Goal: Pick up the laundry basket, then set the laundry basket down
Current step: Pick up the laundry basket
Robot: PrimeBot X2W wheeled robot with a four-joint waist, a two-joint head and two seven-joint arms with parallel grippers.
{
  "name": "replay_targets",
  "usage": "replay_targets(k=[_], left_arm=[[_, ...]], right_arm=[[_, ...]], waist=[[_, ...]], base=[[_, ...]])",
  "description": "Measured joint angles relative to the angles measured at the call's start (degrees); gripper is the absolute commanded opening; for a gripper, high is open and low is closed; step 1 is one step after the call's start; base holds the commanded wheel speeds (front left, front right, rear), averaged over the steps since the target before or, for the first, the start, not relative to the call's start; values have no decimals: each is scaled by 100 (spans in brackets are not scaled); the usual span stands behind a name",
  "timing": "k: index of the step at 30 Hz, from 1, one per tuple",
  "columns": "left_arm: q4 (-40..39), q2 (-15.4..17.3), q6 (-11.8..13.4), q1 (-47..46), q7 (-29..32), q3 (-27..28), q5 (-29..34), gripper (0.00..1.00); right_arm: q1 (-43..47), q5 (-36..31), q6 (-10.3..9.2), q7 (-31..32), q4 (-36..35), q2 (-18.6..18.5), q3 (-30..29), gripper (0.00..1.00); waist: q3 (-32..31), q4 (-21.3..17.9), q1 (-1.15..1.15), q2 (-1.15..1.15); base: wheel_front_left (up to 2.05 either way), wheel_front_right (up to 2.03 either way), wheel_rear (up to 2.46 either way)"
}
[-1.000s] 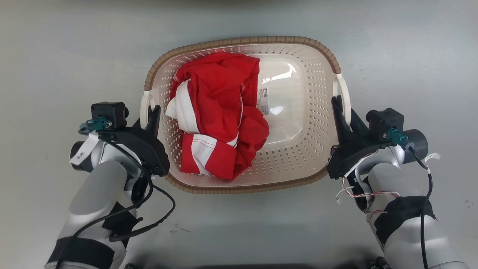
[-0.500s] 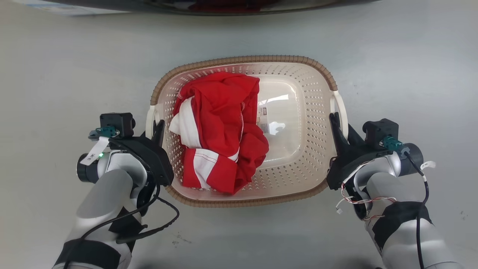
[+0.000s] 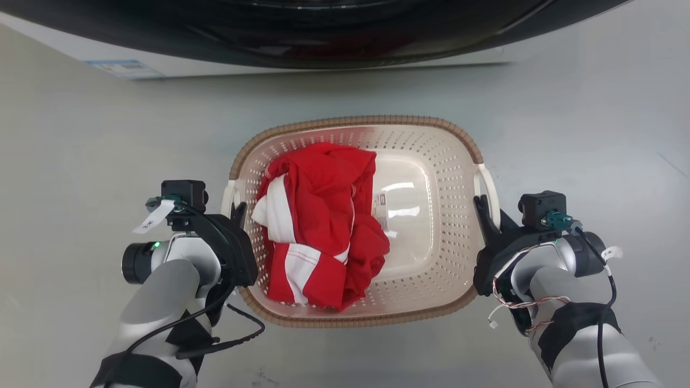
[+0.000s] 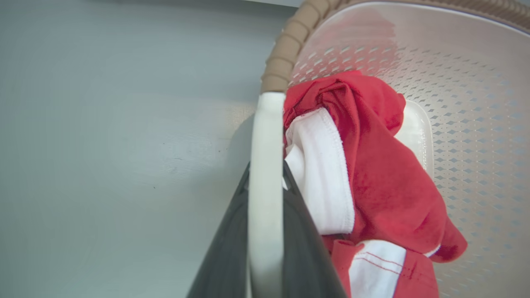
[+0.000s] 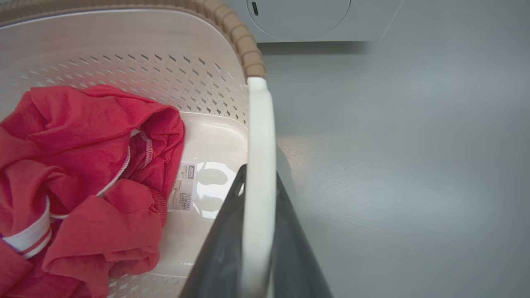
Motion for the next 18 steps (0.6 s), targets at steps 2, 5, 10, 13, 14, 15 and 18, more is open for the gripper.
replay_targets(k=[2, 5, 10, 13, 14, 15, 18], left_arm=[[51, -8, 0, 23, 130, -21, -112, 0], [108, -15, 0, 59, 290, -73, -215, 0], [135, -42, 0, 176, 634, -127, -331, 0], [136, -52, 0, 229, 773, -149, -411, 0], [137, -56, 0, 258, 832, -159, -475, 0], [143, -56, 0, 289, 879, -172, -526, 0], [155, -57, 0, 399, 1022, -204, -583, 0]], right_arm=[[-5, 1, 30, 70, 109, 2, 33, 0], [-36, 26, 77, 194, 264, 14, 48, 0], [-48, 152, 129, 438, 565, 36, 77, 0], [-48, 200, 155, 528, 684, 38, 80, 0], [-42, 201, 167, 564, 714, 38, 83, 0], [-21, 204, 178, 606, 724, 40, 90, 0], [88, 294, 182, 738, 740, 45, 141, 0]], waist=[[-126, -9, 0, 0], [-324, -23, 0, 0], [-744, -48, 0, 0], [-958, -56, 0, 0], [-1029, -57, 0, 0], [-1101, -58, 0, 0], [-1328, -60, 0, 0]], base=[[0, 0, 0], [0, 0, 0], [0, 0, 0], [0, 0, 0], [0, 0, 0], [0, 0, 0], [0, 0, 0]])
